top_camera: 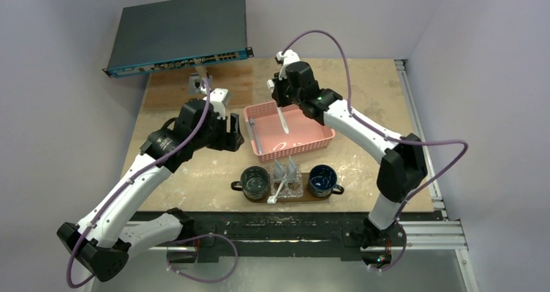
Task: Prepare toiletry sets of a toothbrush and toothpaste on the tray
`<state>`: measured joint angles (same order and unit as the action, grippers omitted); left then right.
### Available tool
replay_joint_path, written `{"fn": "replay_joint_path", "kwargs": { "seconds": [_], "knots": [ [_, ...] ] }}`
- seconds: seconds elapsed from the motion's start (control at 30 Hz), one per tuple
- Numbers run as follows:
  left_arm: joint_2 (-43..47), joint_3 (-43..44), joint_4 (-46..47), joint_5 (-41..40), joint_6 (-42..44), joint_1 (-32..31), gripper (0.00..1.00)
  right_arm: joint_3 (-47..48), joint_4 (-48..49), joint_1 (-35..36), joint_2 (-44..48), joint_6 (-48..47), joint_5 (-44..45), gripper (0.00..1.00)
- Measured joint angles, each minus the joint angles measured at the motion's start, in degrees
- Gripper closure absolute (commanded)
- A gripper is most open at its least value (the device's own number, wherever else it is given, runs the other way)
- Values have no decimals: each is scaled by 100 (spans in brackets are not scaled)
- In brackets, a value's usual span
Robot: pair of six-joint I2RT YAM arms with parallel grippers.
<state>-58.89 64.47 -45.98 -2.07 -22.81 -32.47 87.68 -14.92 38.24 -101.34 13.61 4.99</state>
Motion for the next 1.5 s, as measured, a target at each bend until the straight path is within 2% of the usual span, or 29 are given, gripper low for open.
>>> {"fn": "replay_joint_path", "kwargs": {
  "seconds": [0.4, 0.6, 0.87, 1.03, 1.17, 1.33, 1.5],
  "knots": [
    [264, -15, 1123, 1419, -461, 20, 30, -592, 474, 0, 1880, 280, -345, 100],
    [280, -168, 2065, 2347, -791, 20, 30, -957, 713, 0, 2717, 647, -988, 100],
    [527, -800, 3464, 3495, -1423, 20, 29, -1707, 1370, 0, 3582, 1340, -2142, 100],
    [767, -1357, 4664, 4135, -1993, 20, 27, -2243, 2103, 2, 3950, 1956, -2767, 100],
    [916, -1714, 5423, 4439, -2400, 20, 27, -2782, 3123, 28, 4118, 2712, -3163, 100],
    [1016, -1998, 6181, 4688, -2822, 20, 27, -3235, 4286, 334, 4050, 3499, -3147, 100],
    [1093, -2135, 6658, 4833, -3104, 20, 27, -3449, 5176, 861, 3945, 3886, -2813, 100]
  ]
}}
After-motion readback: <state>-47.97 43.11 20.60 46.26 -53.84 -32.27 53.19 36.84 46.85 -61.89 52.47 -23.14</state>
